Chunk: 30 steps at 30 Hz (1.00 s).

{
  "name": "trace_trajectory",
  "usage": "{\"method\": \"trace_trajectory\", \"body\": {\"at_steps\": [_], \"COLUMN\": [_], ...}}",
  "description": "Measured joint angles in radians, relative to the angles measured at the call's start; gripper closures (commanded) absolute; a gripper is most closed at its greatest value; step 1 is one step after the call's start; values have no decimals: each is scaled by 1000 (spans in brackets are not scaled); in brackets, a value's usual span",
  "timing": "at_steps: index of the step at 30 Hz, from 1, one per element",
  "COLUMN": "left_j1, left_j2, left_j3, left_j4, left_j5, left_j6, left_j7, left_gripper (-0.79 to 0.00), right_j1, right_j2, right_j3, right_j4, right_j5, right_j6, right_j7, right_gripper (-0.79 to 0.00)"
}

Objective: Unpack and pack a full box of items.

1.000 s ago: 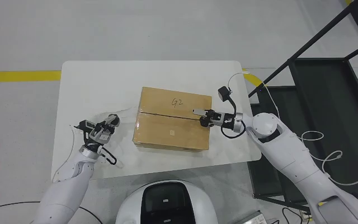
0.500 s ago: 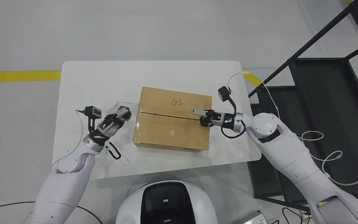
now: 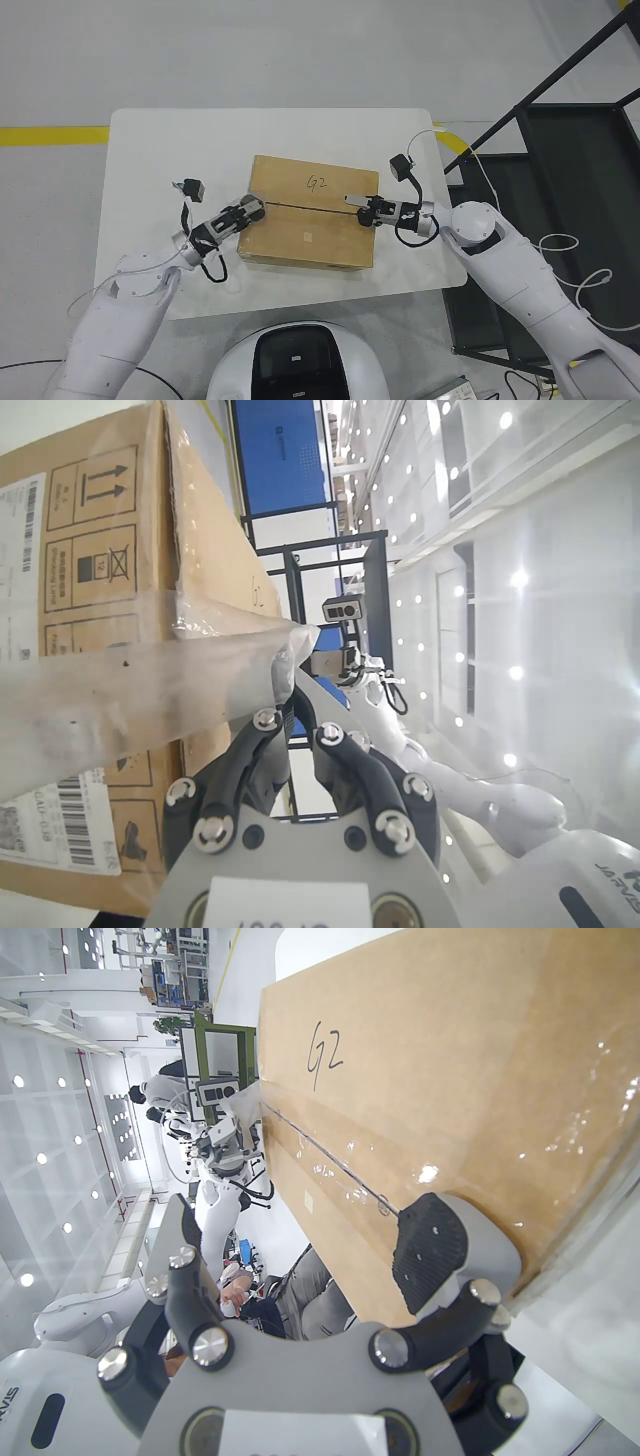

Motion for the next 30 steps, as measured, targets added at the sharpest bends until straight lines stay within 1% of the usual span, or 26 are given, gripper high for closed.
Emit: {"method": "trace_trajectory", "body": {"at_steps": [4,13,14,15,16,19,21,30], "left_j1": [-15,-45,-49,-52,-55,-67,-76,-98], "left_j2": [-1,-8,-9,-9,-10,-14,-16,-30], "left_j3": [12,61,68,73,78,91,98,138], "left_j4": [-28,-70,-69,-68,-67,-62,-64,-81], "left_j5": [74,224,245,261,275,299,301,284], "left_j6": [40,67,77,85,93,113,110,25], "left_j7": [14,32,34,35,36,35,36,46], "left_gripper": [0,0,-120,-317,-785,-785,-785,-785], "right_j1": [0,0,0,0,0,0,0,0], "right_j2": [0,0,0,0,0,0,0,0], "right_j3": [0,0,0,0,0,0,0,0], "right_j4": [0,0,0,0,0,0,0,0], "right_j5": [0,0,0,0,0,0,0,0], "right_j6": [0,0,0,0,0,0,0,0], "right_j7": [0,0,0,0,0,0,0,0], "right_gripper": [-785,-785,-785,-785,-785,-785,-785,-785]}}
